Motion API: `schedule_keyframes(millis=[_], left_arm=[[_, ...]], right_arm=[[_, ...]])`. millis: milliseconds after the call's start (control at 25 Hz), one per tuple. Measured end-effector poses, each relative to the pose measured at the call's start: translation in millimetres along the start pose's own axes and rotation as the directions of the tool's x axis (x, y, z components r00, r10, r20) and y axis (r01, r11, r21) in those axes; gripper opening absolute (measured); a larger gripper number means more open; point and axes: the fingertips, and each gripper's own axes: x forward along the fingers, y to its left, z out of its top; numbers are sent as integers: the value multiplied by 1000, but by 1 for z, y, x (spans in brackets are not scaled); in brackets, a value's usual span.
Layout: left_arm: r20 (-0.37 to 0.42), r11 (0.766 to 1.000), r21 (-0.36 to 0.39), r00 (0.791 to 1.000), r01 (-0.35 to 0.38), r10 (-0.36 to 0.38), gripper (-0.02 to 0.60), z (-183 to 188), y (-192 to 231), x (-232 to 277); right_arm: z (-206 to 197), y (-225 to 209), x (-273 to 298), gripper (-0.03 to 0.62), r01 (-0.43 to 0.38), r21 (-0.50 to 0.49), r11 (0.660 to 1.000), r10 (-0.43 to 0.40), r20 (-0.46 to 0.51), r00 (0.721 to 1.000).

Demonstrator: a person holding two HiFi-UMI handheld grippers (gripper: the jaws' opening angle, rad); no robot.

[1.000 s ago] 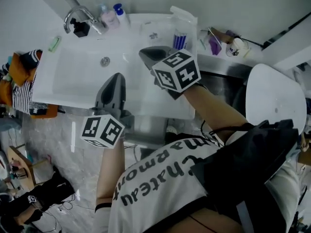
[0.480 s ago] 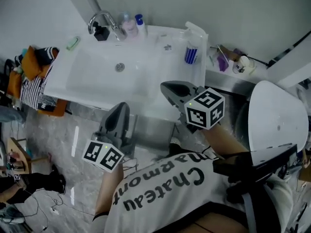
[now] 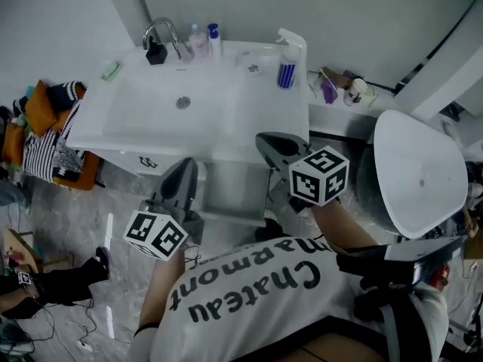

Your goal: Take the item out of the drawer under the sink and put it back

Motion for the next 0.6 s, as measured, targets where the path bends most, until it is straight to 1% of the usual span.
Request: schedule_keyframes(millis=[360, 600], left_arm=[[-7, 998, 4, 998, 60, -60, 8, -5, -22, -27], [-8, 997, 13, 997, 80, -80, 8, -5, -32, -39]], right_arm=[[-12, 34, -22, 11, 45, 3, 999, -45, 13, 999], [-15, 46, -34, 11, 62, 0, 998, -62, 13, 998]])
